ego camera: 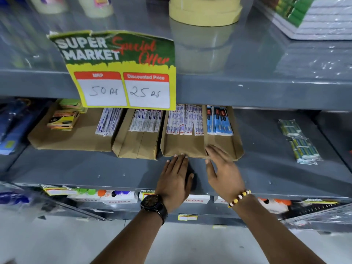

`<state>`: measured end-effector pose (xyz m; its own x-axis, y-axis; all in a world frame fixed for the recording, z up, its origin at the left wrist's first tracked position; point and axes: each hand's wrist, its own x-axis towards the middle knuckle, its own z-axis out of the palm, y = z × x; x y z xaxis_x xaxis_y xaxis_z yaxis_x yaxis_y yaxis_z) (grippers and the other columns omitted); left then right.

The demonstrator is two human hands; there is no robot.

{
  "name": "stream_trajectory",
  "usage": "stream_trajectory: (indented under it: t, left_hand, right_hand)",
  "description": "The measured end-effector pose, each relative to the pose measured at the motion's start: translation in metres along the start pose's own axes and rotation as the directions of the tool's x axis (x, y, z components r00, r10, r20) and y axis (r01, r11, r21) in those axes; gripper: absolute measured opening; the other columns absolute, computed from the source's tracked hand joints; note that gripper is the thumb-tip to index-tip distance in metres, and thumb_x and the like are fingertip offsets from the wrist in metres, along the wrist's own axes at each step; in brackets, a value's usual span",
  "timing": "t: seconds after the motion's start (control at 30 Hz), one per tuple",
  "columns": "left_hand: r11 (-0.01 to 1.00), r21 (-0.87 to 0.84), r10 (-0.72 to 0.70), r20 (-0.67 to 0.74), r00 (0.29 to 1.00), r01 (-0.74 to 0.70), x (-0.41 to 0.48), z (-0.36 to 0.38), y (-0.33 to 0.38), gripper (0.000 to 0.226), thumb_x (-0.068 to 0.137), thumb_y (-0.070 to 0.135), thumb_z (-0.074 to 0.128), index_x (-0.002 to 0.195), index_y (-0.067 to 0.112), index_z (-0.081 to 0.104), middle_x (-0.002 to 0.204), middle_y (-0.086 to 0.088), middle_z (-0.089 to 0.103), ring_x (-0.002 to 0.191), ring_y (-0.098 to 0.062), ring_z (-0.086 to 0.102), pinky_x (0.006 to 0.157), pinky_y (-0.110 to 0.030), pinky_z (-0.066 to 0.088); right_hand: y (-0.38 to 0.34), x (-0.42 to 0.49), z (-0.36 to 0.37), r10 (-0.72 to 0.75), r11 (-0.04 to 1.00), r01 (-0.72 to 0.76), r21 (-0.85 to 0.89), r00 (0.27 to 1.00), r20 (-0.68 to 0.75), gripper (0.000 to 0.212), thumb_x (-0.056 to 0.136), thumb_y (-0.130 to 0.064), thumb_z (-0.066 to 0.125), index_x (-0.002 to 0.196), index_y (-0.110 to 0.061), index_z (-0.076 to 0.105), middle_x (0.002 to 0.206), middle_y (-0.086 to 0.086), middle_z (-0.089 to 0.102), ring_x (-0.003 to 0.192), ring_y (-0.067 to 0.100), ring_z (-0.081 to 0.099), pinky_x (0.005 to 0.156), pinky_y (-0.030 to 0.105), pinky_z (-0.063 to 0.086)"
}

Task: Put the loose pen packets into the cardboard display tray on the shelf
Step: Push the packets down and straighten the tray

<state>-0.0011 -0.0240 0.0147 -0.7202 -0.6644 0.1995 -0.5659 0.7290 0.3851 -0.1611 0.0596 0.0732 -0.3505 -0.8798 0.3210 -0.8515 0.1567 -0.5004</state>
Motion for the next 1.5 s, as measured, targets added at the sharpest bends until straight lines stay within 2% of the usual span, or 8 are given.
stream_trajectory:
  t: [0.3,0.4,0.5,0.6,0.83,1.07,1.33,1.5]
  left_hand:
    - [0.962,-0.271,-0.059,-0.094,0.994,0.031,0.056,-0.030,-0.002,0.054,0.100,0.018,0.041,0.151,0.005,0.029,0.160,-0.017,0.030,0.147,-0.030,0.028,0.118,-0.040,0.030]
    - [0.999,0.006,0.051,0.028,0.998,-0.051,0.089,-0.038,-0.009,0.061,0.095,0.028,0.028,0.153,0.009,0.028,0.159,-0.014,0.032,0.148,-0.029,0.027,0.119,-0.046,0.026]
    - [0.960,0.269,-0.028,0.385,0.923,-0.083,0.118,-0.042,-0.016,0.062,0.096,0.029,0.034,0.155,0.013,0.021,0.165,-0.010,0.019,0.151,-0.032,0.017,0.122,-0.045,0.014]
    - [0.909,0.405,-0.127,0.500,0.857,-0.102,0.126,-0.036,-0.021,0.063,0.098,0.031,0.033,0.153,0.005,0.018,0.163,-0.018,0.017,0.150,-0.035,0.016,0.121,-0.050,0.013]
    - [0.909,0.414,-0.221,0.373,0.901,0.052,0.125,-0.010,-0.025,0.082,0.084,0.047,0.017,0.156,0.011,0.004,0.167,-0.010,0.005,0.153,-0.032,0.003,0.120,-0.053,0.006]
    - [0.929,0.361,-0.215,0.341,0.915,0.084,0.120,-0.019,-0.021,0.067,0.103,0.040,0.019,0.155,0.008,-0.009,0.165,-0.012,-0.016,0.151,-0.030,-0.015,0.122,-0.045,-0.009]
    - [0.931,0.364,-0.139,0.323,0.936,0.013,0.116,-0.007,-0.023,0.068,0.100,0.035,0.029,0.156,0.004,0.007,0.166,-0.015,0.012,0.151,-0.032,0.014,0.122,-0.050,0.011]
    - [0.946,0.322,-0.146,0.308,0.940,0.042,0.117,-0.014,-0.024,0.066,0.102,0.034,0.022,0.155,0.001,0.000,0.166,-0.018,0.000,0.153,-0.033,0.000,0.123,-0.048,0.002]
  right_hand:
    - [-0.032,0.017,0.014,0.055,0.971,-0.048,0.233,0.998,-0.023,0.049,0.096,-0.009,0.047,0.144,-0.014,0.042,0.147,0.004,0.047,0.134,0.015,0.046,0.107,0.007,0.024]
    - [-0.040,0.060,0.001,0.019,0.982,0.004,0.188,0.993,-0.119,0.043,0.091,-0.007,0.044,0.132,-0.011,0.056,0.136,0.006,0.059,0.119,0.020,0.059,0.101,0.013,0.036]
    - [-0.030,0.106,-0.012,0.003,0.995,0.013,-0.100,0.987,0.160,0.046,0.086,-0.011,0.044,0.128,-0.013,0.060,0.135,0.005,0.060,0.121,0.027,0.058,0.100,0.031,0.045]
    - [-0.014,0.134,-0.010,0.076,0.932,0.111,-0.346,0.871,0.485,0.046,0.080,-0.022,0.042,0.120,-0.009,0.062,0.128,0.012,0.061,0.115,0.035,0.058,0.094,0.040,0.050]
    - [-0.014,0.151,0.024,-0.010,0.877,0.245,-0.414,0.869,0.494,0.030,0.090,-0.015,0.050,0.109,0.001,0.066,0.115,0.019,0.061,0.113,0.035,0.057,0.097,0.037,0.045]
    - [-0.023,0.156,0.029,0.071,0.879,0.234,-0.416,0.798,0.598,0.032,0.096,-0.014,0.043,0.113,0.002,0.064,0.116,0.020,0.064,0.110,0.034,0.062,0.091,0.034,0.047]
    - [-0.037,0.155,0.031,0.142,0.801,0.324,-0.503,0.714,0.686,0.029,0.094,-0.007,0.048,0.119,-0.001,0.062,0.120,0.016,0.065,0.108,0.030,0.063,0.085,0.031,0.047]
    - [-0.032,0.154,0.034,0.144,0.816,0.302,-0.493,0.720,0.678,0.032,0.095,-0.010,0.048,0.123,-0.001,0.059,0.119,0.018,0.065,0.109,0.033,0.062,0.088,0.035,0.048]
